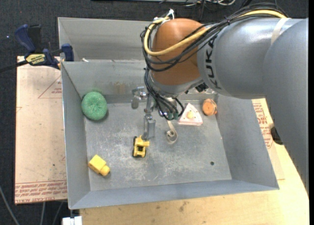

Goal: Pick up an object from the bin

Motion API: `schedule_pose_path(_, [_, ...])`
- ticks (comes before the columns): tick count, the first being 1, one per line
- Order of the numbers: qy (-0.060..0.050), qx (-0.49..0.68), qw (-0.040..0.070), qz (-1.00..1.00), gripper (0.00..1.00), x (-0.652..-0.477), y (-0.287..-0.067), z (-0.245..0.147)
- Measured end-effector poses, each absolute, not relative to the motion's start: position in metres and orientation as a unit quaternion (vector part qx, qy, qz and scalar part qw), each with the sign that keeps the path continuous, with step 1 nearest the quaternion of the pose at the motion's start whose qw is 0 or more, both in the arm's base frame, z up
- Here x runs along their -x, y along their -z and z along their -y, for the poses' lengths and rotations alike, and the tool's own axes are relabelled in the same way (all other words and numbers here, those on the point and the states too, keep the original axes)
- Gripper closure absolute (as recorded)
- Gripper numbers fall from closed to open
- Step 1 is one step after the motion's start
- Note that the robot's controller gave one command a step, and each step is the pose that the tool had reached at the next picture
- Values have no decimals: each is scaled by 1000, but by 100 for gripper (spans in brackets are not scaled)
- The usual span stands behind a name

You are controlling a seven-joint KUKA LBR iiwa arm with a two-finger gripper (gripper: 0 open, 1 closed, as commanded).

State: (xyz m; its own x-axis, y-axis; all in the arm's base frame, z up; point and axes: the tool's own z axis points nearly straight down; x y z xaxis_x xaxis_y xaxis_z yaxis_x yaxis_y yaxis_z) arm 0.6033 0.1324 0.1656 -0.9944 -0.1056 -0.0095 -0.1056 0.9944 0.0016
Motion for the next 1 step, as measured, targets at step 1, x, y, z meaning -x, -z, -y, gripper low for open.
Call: schedule_pose_path(1, [-1, 85, -2, -996, 0, -577, -146, -131])
